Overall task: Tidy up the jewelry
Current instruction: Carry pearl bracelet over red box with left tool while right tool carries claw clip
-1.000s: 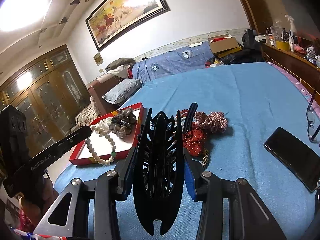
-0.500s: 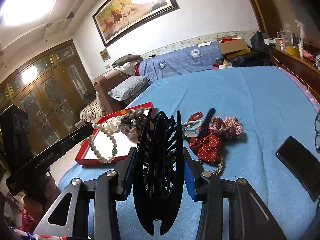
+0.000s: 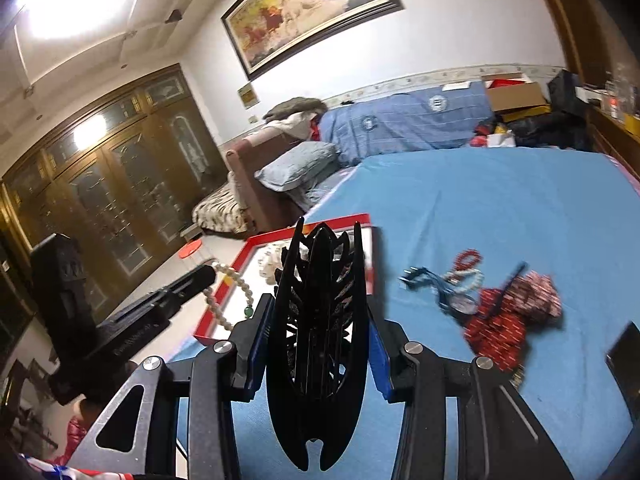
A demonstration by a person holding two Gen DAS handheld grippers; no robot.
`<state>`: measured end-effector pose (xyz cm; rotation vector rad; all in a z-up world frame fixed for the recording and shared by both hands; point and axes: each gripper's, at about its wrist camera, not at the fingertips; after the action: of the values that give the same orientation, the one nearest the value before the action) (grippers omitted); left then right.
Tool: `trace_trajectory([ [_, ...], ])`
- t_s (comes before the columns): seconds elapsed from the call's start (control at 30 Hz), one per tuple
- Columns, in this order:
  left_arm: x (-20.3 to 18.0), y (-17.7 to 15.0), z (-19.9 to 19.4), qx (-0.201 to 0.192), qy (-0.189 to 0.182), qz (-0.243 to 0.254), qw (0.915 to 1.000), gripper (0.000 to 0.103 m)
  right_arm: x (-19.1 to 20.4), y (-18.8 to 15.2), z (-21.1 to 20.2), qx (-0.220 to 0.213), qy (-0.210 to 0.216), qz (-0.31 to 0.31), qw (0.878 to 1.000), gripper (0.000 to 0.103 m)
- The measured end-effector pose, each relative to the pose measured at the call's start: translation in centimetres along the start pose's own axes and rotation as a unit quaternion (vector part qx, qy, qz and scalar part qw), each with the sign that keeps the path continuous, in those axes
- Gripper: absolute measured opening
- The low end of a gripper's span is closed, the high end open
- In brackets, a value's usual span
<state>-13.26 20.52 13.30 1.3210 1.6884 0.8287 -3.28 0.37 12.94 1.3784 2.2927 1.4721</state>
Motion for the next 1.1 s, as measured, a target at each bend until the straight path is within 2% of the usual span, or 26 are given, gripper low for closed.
trace_trajectory([
  [0.27, 4.1, 0.5, 2.7, 0.024, 0.027, -0.017, 0.9992, 0.009, 1.7, 2.1, 6.9, 0.058, 0.025, 0.009, 0.998, 0.047],
  [0.53, 7.5, 0.9, 7.1, 0.063, 0.043, -0.034, 0.9965, 0.009, 1.7, 2.5, 15.0, 0.132, 0.037, 0.034, 0.99, 0.047],
  [0.73, 9.2, 0.9, 9.5, 0.09, 0.044, -0.056, 0.9934, 0.009, 2.2, 2.6, 19.7, 0.169, 0.015, 0.024, 0.985, 0.047],
  [0.93, 10.0, 0.9, 11.1, 0.11, 0.047, -0.06, 0.9911, 0.009, 2.1, 3.2, 22.7, 0.186, 0.002, 0.022, 0.982, 0.047],
  [1.1, 10.8, 0.8, 11.7, 0.117, 0.053, -0.073, 0.9891, 0.009, 2.1, 4.1, 25.0, 0.188, -0.03, 0.007, 0.982, 0.047],
])
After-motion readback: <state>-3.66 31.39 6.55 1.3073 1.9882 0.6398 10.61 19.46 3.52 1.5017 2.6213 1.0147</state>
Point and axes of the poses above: each gripper's, at about its wrist camera, not at the fingertips, and z roughly the way its jaws point, x to its left, y to its top, and after that the axes turned 2 degrees about x, right-handed
